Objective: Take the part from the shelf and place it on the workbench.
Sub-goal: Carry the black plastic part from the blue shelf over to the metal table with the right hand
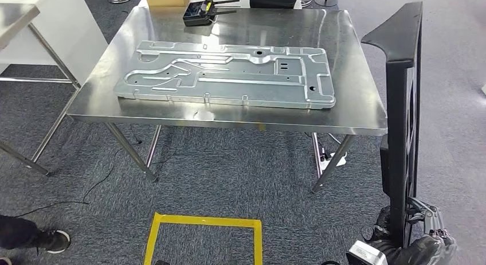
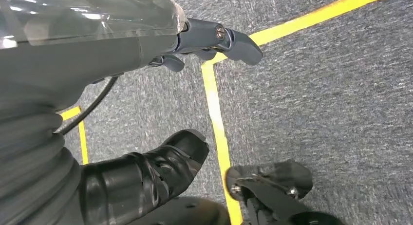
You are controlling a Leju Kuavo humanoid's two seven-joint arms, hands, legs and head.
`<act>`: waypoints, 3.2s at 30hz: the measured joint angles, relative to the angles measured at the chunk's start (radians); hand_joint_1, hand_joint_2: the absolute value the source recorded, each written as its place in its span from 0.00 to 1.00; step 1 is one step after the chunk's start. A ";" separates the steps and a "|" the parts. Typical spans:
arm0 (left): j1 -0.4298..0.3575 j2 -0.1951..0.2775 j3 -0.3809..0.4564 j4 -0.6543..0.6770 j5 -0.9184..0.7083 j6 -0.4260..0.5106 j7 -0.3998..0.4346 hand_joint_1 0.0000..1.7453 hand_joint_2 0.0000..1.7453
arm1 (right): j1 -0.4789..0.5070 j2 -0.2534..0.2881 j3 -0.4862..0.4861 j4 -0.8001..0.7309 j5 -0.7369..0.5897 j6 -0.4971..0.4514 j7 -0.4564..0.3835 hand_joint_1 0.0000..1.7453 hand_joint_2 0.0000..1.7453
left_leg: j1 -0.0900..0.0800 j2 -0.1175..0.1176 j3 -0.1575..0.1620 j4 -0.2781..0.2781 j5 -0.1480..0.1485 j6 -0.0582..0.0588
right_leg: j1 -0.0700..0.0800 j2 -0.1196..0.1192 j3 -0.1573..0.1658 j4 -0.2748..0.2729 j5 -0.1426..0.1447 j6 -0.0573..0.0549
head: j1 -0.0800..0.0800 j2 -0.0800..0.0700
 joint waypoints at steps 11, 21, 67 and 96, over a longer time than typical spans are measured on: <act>0.004 0.002 0.000 0.000 -0.004 0.000 0.002 0.00 1.00 | -0.001 0.000 0.003 0.000 0.002 0.000 -0.001 1.00 1.00 | 0.005 0.027 0.116 -0.250 0.135 0.028 | -0.010 -0.045 0.017 0.027 -0.041 0.057 | 0.001 0.000; 0.003 -0.001 0.001 0.000 -0.009 0.002 0.005 0.00 1.00 | 0.000 -0.001 0.004 0.006 0.000 0.000 0.000 1.00 1.00 | -0.006 -0.052 0.119 -0.245 0.133 0.044 | 0.001 0.033 -0.031 0.068 -0.016 0.031 | 0.002 0.000; 0.003 0.002 0.003 0.000 -0.012 -0.053 -0.028 0.00 1.00 | -0.001 -0.002 0.004 0.011 0.035 0.000 0.000 1.00 1.00 | -0.009 0.035 0.124 -0.244 0.124 0.020 | 0.009 -0.025 -0.006 0.024 -0.017 0.014 | -0.001 0.000; 0.005 0.002 0.006 0.000 -0.012 -0.056 -0.022 0.00 1.00 | -0.002 -0.002 0.005 0.046 -0.020 0.000 0.002 1.00 1.00 | -0.006 -0.027 0.133 -0.259 0.124 0.021 | 0.003 0.030 -0.029 0.031 -0.005 0.026 | 0.001 0.000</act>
